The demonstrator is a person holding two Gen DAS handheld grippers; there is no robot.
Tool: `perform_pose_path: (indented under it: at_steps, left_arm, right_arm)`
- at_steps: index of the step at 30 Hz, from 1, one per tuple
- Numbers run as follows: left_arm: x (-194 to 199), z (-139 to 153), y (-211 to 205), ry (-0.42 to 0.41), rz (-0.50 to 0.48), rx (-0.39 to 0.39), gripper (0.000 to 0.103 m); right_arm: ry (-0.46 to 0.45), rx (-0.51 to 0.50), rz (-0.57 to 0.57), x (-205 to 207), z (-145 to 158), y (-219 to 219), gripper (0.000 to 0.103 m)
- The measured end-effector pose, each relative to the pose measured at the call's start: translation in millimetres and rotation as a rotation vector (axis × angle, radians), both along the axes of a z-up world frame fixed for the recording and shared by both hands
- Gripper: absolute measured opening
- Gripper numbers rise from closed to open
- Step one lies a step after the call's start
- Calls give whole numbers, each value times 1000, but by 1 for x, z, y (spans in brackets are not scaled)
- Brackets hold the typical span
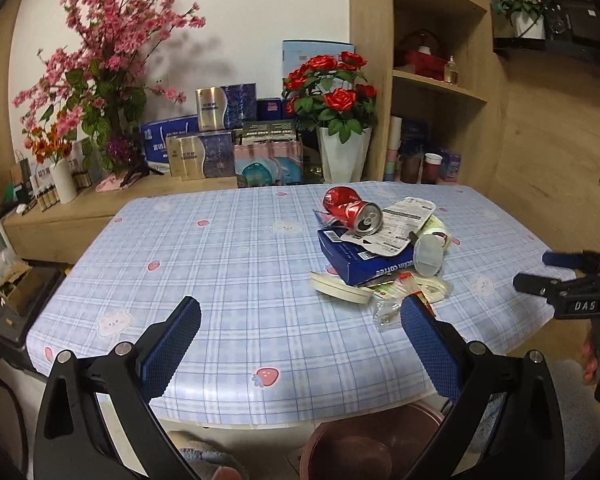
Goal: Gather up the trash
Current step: 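Reach the left tool to the beige round lid and close on it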
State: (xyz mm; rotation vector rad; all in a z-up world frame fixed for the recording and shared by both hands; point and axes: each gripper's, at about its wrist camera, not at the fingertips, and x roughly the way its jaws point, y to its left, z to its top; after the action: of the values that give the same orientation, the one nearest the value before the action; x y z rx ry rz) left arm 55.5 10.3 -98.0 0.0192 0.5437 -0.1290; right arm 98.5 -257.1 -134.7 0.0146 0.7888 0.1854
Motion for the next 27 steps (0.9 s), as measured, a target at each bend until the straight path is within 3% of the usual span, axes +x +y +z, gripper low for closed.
perform_pose_path:
  at_steps: [3,6,9,13,16,22,25,27]
  left_arm:
    - [13,-9,4,49,9,-22,98]
    - [26,-20,5,94,13,-12,96]
    - [35,-29,7,119,-2,-25,85]
    - [44,-36,12,134,3,-55,83]
    - [51,-43,16,152,12,-65,77]
    - [63,-57,28,203,34,-122,69]
    - [68,-62,31,226,41,-143,65]
    - [70,-64,31,236,38,-156,61]
  right_arm:
    - [21,21,36,10,-12,6,97]
    - [38,-21,119,23,-27,26,97]
    - [89,-32,231,40,-44,50,82]
    - [145,-7,288,63,-68,78,77]
    - [172,17,297,74,-82,91,72]
    - [197,-22,229,102,-107,109,71]
    - [168,-64,230,101,-106,115,68]
    - [161,-30,241,98,-105,110,65]
